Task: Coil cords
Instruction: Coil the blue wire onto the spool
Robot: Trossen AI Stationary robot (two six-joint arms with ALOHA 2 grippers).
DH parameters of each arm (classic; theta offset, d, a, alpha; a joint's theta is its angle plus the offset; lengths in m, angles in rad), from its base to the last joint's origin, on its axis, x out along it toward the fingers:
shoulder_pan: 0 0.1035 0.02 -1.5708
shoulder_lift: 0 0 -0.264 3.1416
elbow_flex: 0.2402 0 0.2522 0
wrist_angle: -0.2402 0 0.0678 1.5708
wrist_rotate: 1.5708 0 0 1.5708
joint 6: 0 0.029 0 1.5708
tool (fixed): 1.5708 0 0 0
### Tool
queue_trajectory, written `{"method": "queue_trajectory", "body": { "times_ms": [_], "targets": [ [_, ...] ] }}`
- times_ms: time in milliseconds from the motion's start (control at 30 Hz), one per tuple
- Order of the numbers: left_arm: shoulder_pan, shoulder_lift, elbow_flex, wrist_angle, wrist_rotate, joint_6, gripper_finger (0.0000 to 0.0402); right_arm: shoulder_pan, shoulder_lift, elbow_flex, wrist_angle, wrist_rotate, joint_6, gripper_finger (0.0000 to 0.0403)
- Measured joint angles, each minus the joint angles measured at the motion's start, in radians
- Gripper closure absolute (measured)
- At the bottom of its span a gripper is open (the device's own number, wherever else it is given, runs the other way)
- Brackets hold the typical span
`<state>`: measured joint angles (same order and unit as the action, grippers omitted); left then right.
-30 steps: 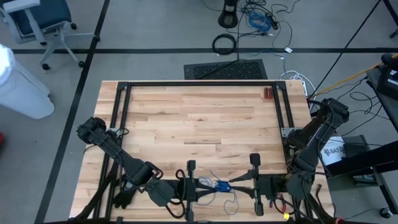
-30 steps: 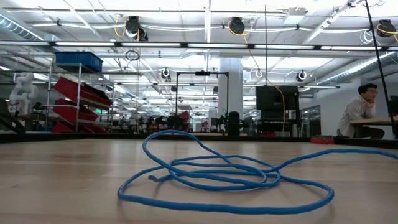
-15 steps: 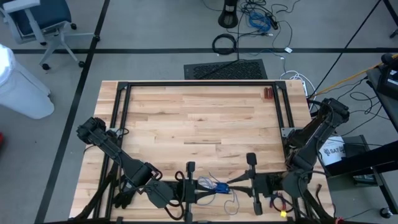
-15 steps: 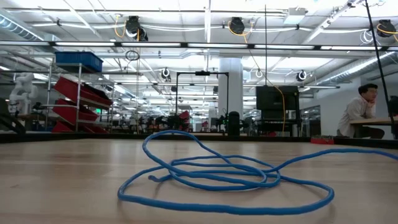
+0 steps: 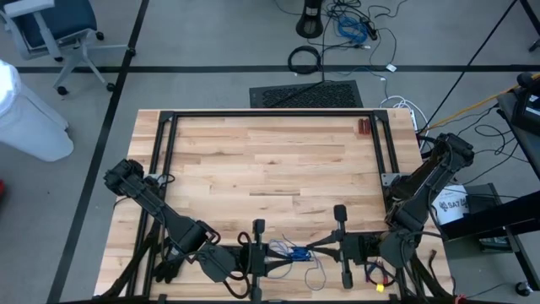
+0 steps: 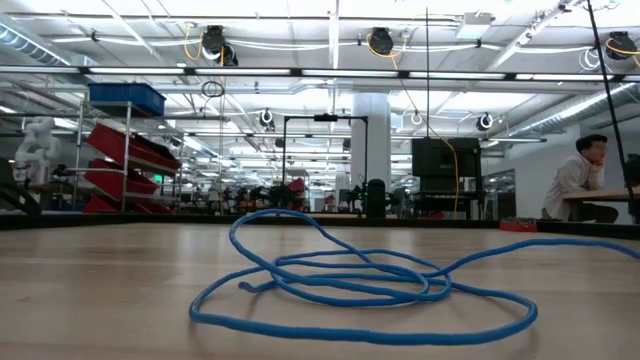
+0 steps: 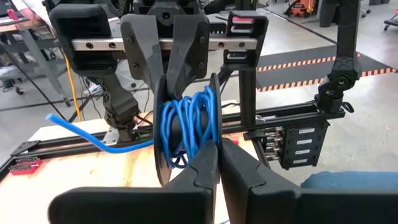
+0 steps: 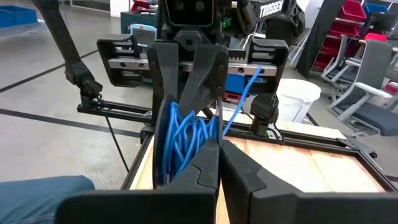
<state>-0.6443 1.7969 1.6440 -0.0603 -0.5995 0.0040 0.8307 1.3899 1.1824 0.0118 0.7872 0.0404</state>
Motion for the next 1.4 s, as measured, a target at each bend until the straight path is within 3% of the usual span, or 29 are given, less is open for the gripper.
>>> {"method": "queue_trajectory", "body": {
  "times_ms": [400,667,833,1100,1267,1400],
  "targets": [
    [-0.031,0.000,0.000,0.042,-0.029,0.002,0.0326,0.003,-0.009,0.000,0.006,0.049,-0.026,0.0403],
    [-0.074,-0.001,0.000,0.044,-0.135,0.006,0.0318,0.015,-0.030,-0.001,0.026,0.112,-0.050,0.0403],
    [-0.086,0.009,0.002,0.028,-0.133,0.004,0.0318,0.057,-0.062,-0.001,0.030,0.218,-0.067,0.0403],
    [-0.053,0.115,0.002,0.045,-0.107,0.035,0.0317,0.128,-0.074,-0.001,0.109,0.291,-0.148,0.0403],
    [-0.001,0.188,0.001,0.155,-0.102,0.033,0.0317,0.165,-0.073,-0.001,0.164,0.323,-0.215,0.0403],
    [0.025,0.230,0.002,0.243,-0.039,0.040,0.0297,0.195,-0.073,-0.001,0.205,0.344,-0.254,0.0403]
  ]
}}
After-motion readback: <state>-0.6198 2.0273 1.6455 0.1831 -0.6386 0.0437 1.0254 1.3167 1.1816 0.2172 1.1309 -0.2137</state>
